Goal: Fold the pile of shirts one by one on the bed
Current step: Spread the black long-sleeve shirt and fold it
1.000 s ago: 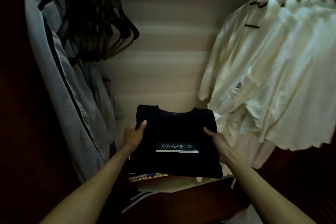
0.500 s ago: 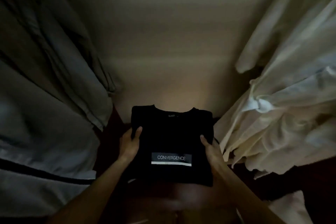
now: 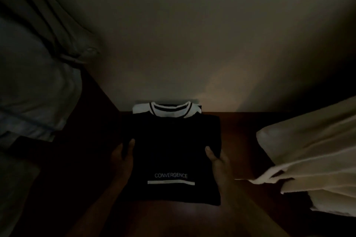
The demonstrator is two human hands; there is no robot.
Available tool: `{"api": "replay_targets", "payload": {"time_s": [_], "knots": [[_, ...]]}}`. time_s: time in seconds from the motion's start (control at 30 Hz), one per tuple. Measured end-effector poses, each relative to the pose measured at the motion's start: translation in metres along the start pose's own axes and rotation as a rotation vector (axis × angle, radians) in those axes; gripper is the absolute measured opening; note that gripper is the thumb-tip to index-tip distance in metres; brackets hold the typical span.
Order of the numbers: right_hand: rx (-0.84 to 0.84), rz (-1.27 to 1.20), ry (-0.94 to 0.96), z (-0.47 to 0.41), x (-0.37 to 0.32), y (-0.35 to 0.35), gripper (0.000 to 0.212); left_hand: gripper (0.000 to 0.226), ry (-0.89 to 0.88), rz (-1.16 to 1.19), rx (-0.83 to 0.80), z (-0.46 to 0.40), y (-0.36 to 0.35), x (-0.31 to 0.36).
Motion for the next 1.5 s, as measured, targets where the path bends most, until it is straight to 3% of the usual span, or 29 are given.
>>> {"api": "replay_targets", "payload": {"time_s": [0.17,0.3,0.4,0.5,0.67,0.83,0.9,0.93,0.97,1.03,1.1,1.2,1.5], "knots": [[-0.035,0.042,0.076,-0.083,-0.009,-0.033,0.035,0.028,-0.032,-0.017,0.071,-0.090,-0.018,0.002],[-0.069,0.163,0.061,-0.127,0.006,-0.040,0.053,0.049,0.098,-0.150,-0.096,-0.140,-0.040,-0.031],[-0.040,0.208,0.020,-0.133,0.028,-0.031,0.054,0.071,0.211,-0.209,-0.163,-0.135,-0.036,-0.078],[0.023,0.251,-0.018,-0.120,0.047,-0.018,0.049,0.091,0.210,-0.327,-0.154,-0.106,-0.022,-0.109],[0.077,0.451,0.081,-0.110,0.057,-0.008,0.034,0.038,0.130,-0.314,0.030,-0.082,-0.014,-0.088],[0.143,0.703,0.094,-0.108,0.059,-0.014,0.047,0.037,0.245,-0.414,-0.016,-0.081,-0.024,-0.079],[0.321,0.967,0.199,-0.098,0.049,-0.021,0.062,0.050,0.193,-0.487,0.006,-0.085,-0.025,-0.071],[0.403,1.065,0.338,-0.091,0.038,-0.032,0.068,0.062,0.123,-0.522,0.043,-0.089,-0.026,-0.066],[0.415,1.131,0.484,-0.088,0.030,-0.047,0.072,0.071,0.018,-0.565,0.086,-0.095,-0.030,-0.058],[0.269,1.248,0.657,-0.097,0.025,-0.079,0.074,0.077,-0.221,-0.729,0.077,-0.104,-0.051,-0.037],[0.108,1.374,0.667,-0.117,0.037,-0.099,0.070,0.073,-0.396,-0.974,-0.045,-0.108,-0.083,-0.032],[0.045,1.486,0.603,-0.136,0.062,-0.095,0.068,0.070,-0.409,-1.090,-0.157,-0.117,-0.107,-0.061],[0.025,1.469,0.602,-0.145,0.073,-0.092,0.071,0.070,-0.446,-1.073,-0.048,-0.123,-0.117,-0.086]]}}
Point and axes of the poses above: each hand's wrist, its own z-axis away from the middle knuckle, its own y-axis out of the back of the hand, x = y × z, the point moved 4 cm from there along -z, towards the middle knuckle, and after that the axes turned 7 degrees about -z, right-handed, at the moved point
